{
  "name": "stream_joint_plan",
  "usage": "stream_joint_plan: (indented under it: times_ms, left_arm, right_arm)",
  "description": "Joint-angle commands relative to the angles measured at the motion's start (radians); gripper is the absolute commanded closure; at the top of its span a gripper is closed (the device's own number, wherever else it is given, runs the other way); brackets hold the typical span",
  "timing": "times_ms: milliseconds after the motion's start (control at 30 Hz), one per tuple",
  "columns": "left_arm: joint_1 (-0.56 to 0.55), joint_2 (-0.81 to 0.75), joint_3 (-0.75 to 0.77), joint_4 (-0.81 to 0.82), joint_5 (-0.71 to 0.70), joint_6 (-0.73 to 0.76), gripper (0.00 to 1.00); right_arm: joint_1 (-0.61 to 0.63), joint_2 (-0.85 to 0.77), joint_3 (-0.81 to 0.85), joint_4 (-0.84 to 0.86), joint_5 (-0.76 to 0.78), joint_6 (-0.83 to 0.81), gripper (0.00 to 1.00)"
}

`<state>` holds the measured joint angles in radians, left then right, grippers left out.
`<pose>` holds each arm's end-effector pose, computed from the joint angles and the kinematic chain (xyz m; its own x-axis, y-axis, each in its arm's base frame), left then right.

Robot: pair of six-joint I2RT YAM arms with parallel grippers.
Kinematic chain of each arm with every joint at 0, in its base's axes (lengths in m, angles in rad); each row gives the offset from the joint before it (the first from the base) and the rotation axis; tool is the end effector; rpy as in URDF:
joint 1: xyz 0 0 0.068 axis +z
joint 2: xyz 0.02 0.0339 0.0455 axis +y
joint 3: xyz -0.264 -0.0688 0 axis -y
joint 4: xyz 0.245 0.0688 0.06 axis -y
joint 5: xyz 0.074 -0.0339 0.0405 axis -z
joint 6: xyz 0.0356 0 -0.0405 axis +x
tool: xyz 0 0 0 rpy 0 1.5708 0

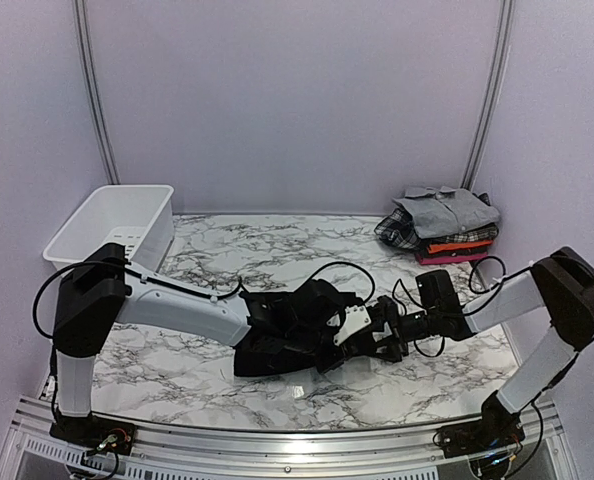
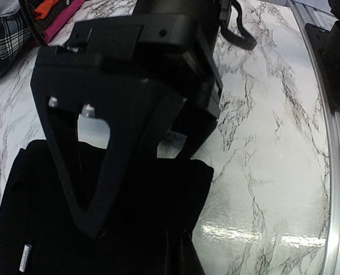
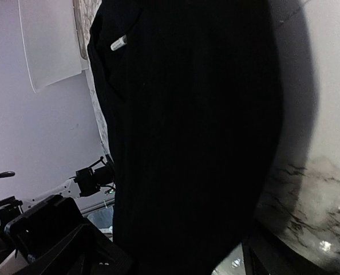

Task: Fold and stack the mixed laundry pile
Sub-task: Pass from the left arm to the right

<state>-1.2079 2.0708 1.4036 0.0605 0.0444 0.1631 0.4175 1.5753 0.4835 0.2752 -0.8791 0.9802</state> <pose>0.1640 -0.4364 0.1782 -0.0460 0.5780 -0.8147 0.9672 0.2297 0.1084 0.2207 0.1279 0.1172 -0.9862 0.1421 0.0850 0.1409 0.4511 0.8813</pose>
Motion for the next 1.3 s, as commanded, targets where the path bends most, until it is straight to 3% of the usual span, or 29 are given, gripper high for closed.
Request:
stream_joint_plan:
  times_ms: [0,133,367,500,633,667,733,933,1000,1267]
  left_arm:
    - [0.002,-0.056,-0.02,0.051,0.015,-0.017,1.0]
    - [0.002,-0.068,-0.038,0.063,0.015,-0.015,1.0]
    - [0.002,-0.077,-0.061,0.072,0.014,-0.007,1.0]
    - [0.002,-0.074,-0.06,0.073,0.007,-0.006,1.0]
    - [0.007,-0.08,-0.054,0.079,-0.011,-0.024,0.96]
    - [0.009,-0.086,-0.054,0.083,-0.013,-0.031,0.91]
    - [0.015,-0.104,-0.063,0.087,-0.029,-0.05,0.77]
    - [0.041,-0.249,-0.188,0.126,-0.193,-0.19,0.07]
    - [0.049,-0.299,-0.228,0.116,-0.236,-0.226,0.01]
    - [0.058,-0.399,-0.318,-0.016,-0.369,-0.36,0.01]
  right_arm:
    - [0.039,0.097,0.009,0.171,0.051,0.17,0.14]
    - [0.061,0.177,0.01,0.332,0.057,0.287,0.23]
    - [0.061,0.287,0.025,0.428,0.058,0.345,0.37]
    - [0.063,0.307,0.056,0.399,0.059,0.328,0.62]
    - [0.063,0.305,0.111,0.252,0.058,0.25,0.94]
    - [0.063,0.291,0.125,0.205,0.061,0.223,1.0]
    - [0.062,0.269,0.159,0.099,0.068,0.157,1.0]
    - [0.059,0.23,0.307,-0.301,0.118,-0.125,1.0]
    - [0.059,0.224,0.402,-0.462,0.174,-0.241,1.0]
    - [0.058,0.26,0.804,-1.028,0.6,-0.672,1.0]
